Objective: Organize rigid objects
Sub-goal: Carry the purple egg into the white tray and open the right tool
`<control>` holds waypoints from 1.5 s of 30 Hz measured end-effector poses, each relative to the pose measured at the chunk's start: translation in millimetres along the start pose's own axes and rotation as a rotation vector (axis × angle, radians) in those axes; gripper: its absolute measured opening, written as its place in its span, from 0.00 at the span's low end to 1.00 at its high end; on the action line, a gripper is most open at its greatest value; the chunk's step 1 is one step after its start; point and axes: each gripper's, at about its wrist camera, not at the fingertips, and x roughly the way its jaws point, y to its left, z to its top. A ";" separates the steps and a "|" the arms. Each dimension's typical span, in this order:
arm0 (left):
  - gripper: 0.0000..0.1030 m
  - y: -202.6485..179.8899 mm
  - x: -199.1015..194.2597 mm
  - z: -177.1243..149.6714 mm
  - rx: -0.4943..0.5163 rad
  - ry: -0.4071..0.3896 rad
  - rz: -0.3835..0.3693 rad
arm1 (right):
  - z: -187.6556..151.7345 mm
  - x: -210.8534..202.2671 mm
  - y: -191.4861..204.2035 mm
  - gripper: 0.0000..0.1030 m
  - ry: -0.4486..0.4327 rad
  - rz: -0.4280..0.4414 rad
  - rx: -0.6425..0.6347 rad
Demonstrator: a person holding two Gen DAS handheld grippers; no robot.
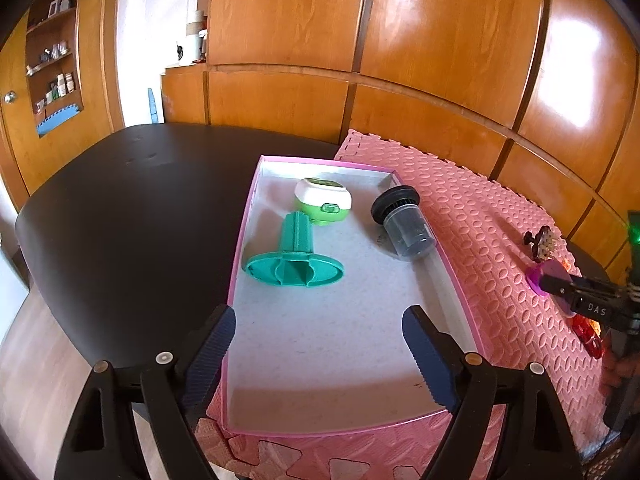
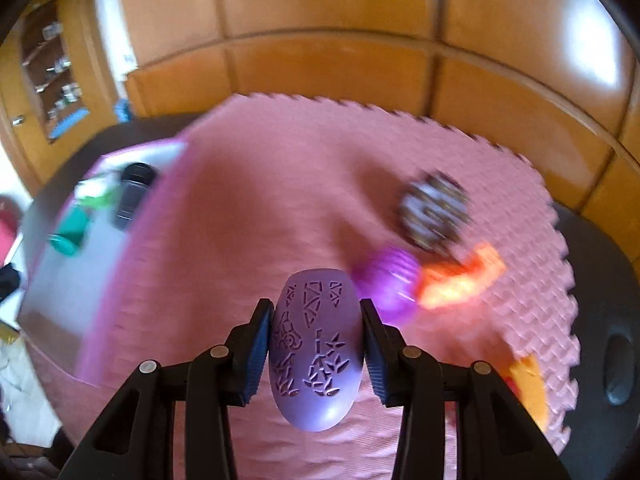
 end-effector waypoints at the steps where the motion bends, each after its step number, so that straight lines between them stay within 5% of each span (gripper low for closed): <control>1: 0.83 1.4 -0.7 0.2 -0.003 -0.003 0.000 | 6.1 -1.5 14.9 0.41 -0.010 0.033 -0.023; 11: 0.83 27.4 -5.1 0.8 -0.069 -0.020 0.024 | 47.9 25.0 146.7 0.41 -0.009 0.236 -0.216; 19: 0.83 50.1 -4.3 -3.0 -0.114 -0.015 0.040 | 67.7 101.1 201.0 0.41 0.087 0.177 -0.266; 30: 0.83 54.3 -4.9 -6.6 -0.125 -0.016 0.056 | 69.3 94.5 200.5 0.46 0.067 0.161 -0.243; 45: 0.83 36.0 -15.4 -5.5 -0.078 -0.038 0.046 | 47.7 27.2 160.0 0.49 -0.101 0.114 -0.130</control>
